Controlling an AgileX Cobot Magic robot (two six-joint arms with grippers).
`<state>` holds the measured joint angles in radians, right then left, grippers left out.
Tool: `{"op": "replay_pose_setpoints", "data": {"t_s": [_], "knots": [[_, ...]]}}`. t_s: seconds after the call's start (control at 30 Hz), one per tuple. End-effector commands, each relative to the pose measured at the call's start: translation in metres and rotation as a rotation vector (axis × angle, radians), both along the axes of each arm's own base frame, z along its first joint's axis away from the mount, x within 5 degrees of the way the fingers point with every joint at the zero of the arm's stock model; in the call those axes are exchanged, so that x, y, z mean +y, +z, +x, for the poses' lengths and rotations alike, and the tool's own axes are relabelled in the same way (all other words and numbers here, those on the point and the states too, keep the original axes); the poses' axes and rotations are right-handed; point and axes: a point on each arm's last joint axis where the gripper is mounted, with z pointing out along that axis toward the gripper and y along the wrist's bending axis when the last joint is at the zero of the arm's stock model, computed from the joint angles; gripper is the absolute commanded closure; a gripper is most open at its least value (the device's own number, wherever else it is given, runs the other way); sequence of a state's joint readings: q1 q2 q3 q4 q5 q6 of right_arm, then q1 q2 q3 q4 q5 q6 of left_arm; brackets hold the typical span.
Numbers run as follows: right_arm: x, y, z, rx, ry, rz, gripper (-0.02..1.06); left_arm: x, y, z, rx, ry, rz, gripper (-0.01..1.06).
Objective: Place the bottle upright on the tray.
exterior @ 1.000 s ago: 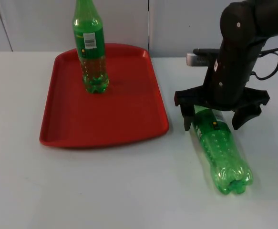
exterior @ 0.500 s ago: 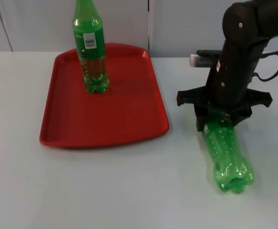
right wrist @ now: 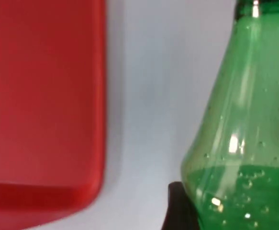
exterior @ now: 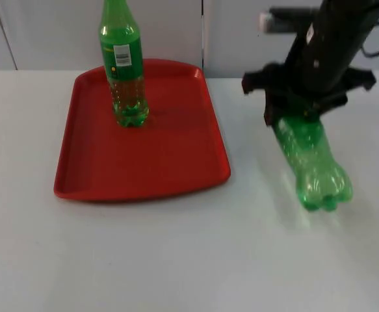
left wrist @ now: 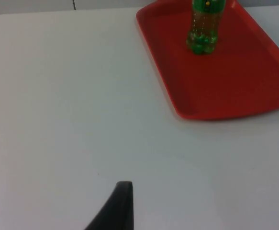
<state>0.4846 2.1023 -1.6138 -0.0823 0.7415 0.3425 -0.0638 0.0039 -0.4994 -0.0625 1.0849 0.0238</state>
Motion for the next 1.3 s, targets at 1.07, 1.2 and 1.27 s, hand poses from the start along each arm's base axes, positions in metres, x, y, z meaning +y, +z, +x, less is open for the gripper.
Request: {"op": "replay_pose_setpoints", "data": {"t_s": [1.07, 1.2, 1.27], "knots": [[0.001, 0.211, -0.131, -1.024, 0.391, 0.353, 1.05, 0.000, 0.000, 0.000, -0.010, -0.005, -0.012, 0.00], [-0.006, 0.185, -0.136, -1.067, 0.357, 0.362, 1.05, 0.000, 0.000, 0.000, -0.010, -0.005, -0.012, 0.00], [-0.010, 0.164, -0.139, -1.095, 0.333, 0.368, 1.05, -0.001, 0.000, 0.000, -0.010, -0.006, -0.013, 0.00]]}}
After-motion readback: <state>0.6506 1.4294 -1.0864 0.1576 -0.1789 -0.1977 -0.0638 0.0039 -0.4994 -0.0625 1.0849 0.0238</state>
